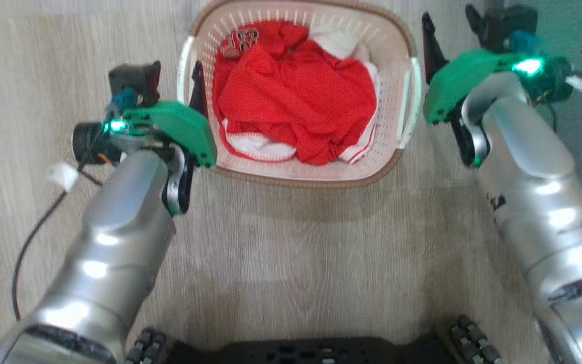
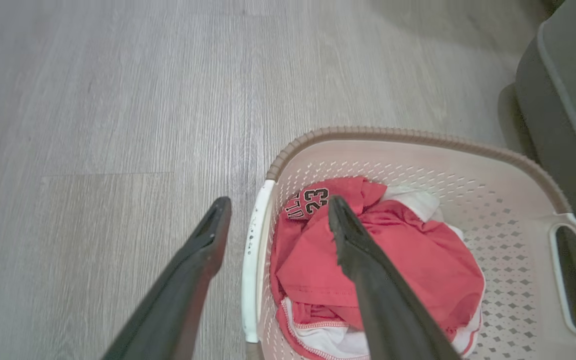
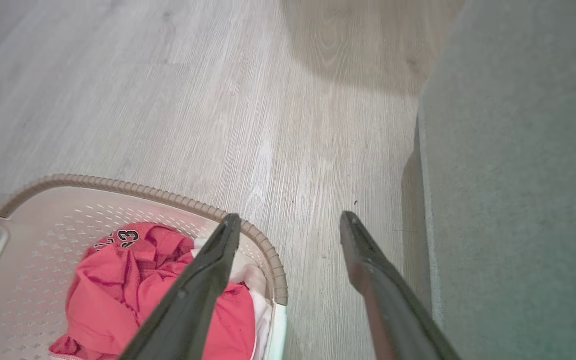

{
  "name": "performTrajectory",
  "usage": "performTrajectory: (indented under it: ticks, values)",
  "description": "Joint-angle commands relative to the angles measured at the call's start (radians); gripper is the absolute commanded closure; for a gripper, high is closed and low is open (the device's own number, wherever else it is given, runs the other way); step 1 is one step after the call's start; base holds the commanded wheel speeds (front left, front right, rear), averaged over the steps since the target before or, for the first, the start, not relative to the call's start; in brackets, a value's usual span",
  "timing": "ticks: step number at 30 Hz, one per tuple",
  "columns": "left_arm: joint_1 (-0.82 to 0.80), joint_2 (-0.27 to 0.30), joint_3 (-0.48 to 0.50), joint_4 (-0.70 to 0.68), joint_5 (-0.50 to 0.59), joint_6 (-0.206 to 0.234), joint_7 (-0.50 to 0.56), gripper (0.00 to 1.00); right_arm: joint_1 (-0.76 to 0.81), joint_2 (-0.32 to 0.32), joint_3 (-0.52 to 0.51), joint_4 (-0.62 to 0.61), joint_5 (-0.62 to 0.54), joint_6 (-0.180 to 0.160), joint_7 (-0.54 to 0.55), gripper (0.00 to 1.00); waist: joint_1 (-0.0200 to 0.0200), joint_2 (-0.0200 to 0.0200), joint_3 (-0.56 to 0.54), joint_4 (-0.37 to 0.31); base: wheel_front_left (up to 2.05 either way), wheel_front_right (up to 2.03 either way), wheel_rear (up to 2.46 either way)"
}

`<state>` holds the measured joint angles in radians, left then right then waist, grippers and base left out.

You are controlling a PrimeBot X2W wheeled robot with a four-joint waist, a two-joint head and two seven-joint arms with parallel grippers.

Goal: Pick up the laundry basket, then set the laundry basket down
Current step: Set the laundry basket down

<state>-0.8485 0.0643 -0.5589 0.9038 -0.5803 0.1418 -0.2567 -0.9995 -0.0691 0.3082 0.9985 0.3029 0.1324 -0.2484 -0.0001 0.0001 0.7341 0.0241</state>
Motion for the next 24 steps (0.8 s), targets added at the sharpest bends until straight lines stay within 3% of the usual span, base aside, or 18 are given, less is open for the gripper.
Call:
performTrajectory:
  ticks: [1,14,24]
  values:
    - [0.062,0.038,0.059,-0.062,0.038,0.004,-0.005,0.0,0.076,0.019,-0.007,-0.06,-0.014,-0.002,-0.013,0.0,0.0001,-0.0001,-0.074,-0.003,0.0,0.0,0.0]
    - [0.359,0.019,0.261,-0.372,0.247,-0.025,-0.005,0.0,0.35,0.019,-0.082,-0.319,-0.046,-0.002,-0.013,0.0,0.0001,-0.0001,-0.325,-0.003,0.0,0.0,0.0]
    - [0.593,-0.001,0.359,-0.56,0.338,-0.054,-0.005,0.0,0.576,0.019,-0.138,-0.525,-0.077,-0.002,-0.013,0.0,0.0001,-0.0001,-0.517,0.01,0.0,0.0,0.0]
